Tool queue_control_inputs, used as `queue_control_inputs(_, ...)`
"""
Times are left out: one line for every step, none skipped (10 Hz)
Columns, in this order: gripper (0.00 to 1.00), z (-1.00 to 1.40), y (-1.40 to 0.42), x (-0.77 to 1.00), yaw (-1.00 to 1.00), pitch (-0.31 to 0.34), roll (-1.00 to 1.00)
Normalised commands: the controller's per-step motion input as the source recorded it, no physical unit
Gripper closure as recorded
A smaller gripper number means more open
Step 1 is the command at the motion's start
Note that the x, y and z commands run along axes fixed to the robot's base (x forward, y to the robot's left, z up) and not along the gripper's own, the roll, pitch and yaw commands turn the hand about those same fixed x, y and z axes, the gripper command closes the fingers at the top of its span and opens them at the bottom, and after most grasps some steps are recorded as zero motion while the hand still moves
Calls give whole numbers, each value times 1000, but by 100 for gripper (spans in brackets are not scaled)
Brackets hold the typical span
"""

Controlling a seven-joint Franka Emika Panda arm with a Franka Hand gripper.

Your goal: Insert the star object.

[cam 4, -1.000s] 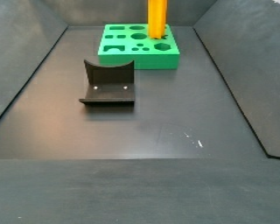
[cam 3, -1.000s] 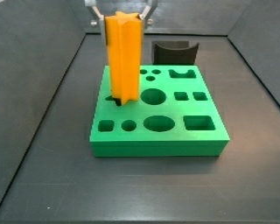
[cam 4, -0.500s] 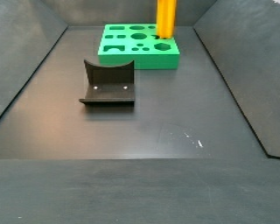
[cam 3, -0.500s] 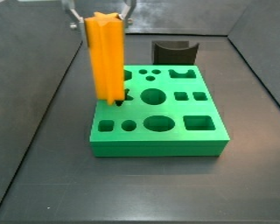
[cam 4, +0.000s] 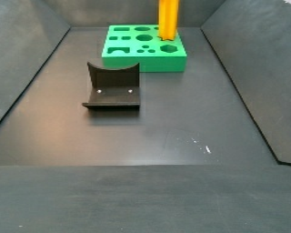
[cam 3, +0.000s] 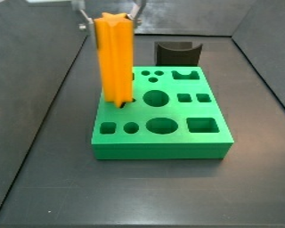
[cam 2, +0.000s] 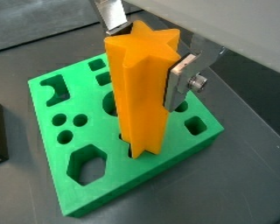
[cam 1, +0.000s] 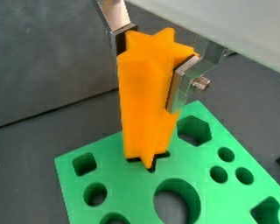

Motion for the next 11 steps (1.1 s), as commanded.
queue_control_inputs(100,-483,0,534,14,67,119)
queue_control_inputs(100,-514,0,160,174,0,146)
queue_control_inputs(100,-494,0,0,100,0,70)
queue_control_inputs(100,-414,0,0,0,-7,0)
queue_control_inputs(100,-386,0,20,0,-6,0)
queue_control_inputs(100,-377,0,0,0,-34,-11)
queue_control_inputs(100,-366,0,0,0,-43,-33)
queue_control_inputs(100,-374,0,0,0,-57,-41)
queue_control_inputs(100,-349,0,-20,0,-71,-39)
queue_control_inputs(100,-43,37,9,0,0,-66)
queue_control_inputs(100,0,0,0,0,0,0)
